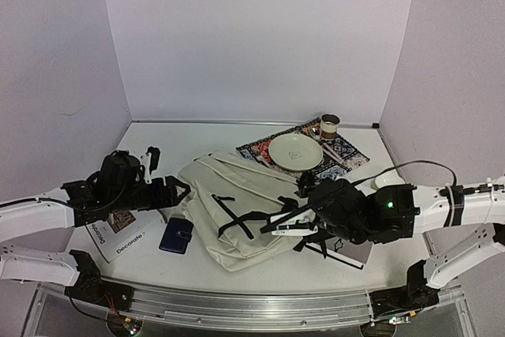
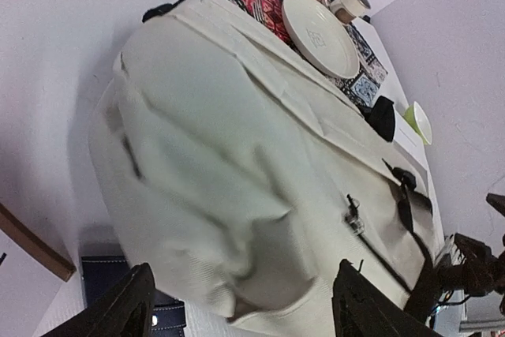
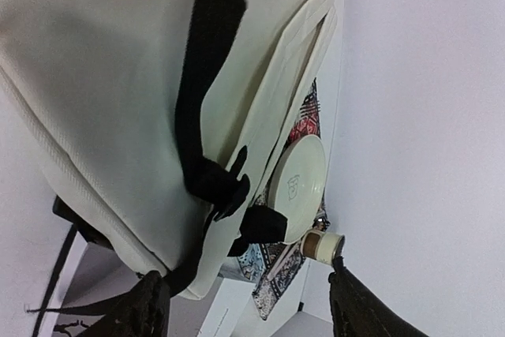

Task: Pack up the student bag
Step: Put down the student bag with the book, then grab the pocket on the back of the student bag.

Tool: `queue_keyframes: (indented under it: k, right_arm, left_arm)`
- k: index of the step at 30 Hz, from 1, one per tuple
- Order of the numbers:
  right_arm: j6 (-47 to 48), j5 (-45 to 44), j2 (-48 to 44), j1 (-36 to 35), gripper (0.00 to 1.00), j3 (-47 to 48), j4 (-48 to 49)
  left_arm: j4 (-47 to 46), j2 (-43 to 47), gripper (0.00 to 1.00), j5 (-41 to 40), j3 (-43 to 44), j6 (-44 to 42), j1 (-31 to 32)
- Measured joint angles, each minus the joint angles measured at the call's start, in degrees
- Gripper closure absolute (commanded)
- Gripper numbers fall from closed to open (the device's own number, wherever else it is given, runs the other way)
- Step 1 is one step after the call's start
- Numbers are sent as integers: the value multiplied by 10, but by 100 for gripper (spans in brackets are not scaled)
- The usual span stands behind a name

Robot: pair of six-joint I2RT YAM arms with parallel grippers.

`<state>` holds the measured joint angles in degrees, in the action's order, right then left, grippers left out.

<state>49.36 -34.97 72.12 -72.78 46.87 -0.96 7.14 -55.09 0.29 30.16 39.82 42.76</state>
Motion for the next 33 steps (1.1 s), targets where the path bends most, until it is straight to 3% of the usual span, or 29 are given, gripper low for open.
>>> queue_keyframes:
  k: [7,16,25,33]
  right_arm:
    - [-131,92,13,9,26,97,-72]
    - [-284,205,166,39,45,224,-89]
    - [-313,315,318,85,50,325,-89]
    - [-302,408,407,120,51,407,-78]
  left_arm:
    - [51,-19,14,-31,73,-24,-3]
    - [71,-88,16,-8,63,-1,-33]
    - [17,-130,22,60,42,10,-77]
    - [-19,-191,37,107,42,5,-77]
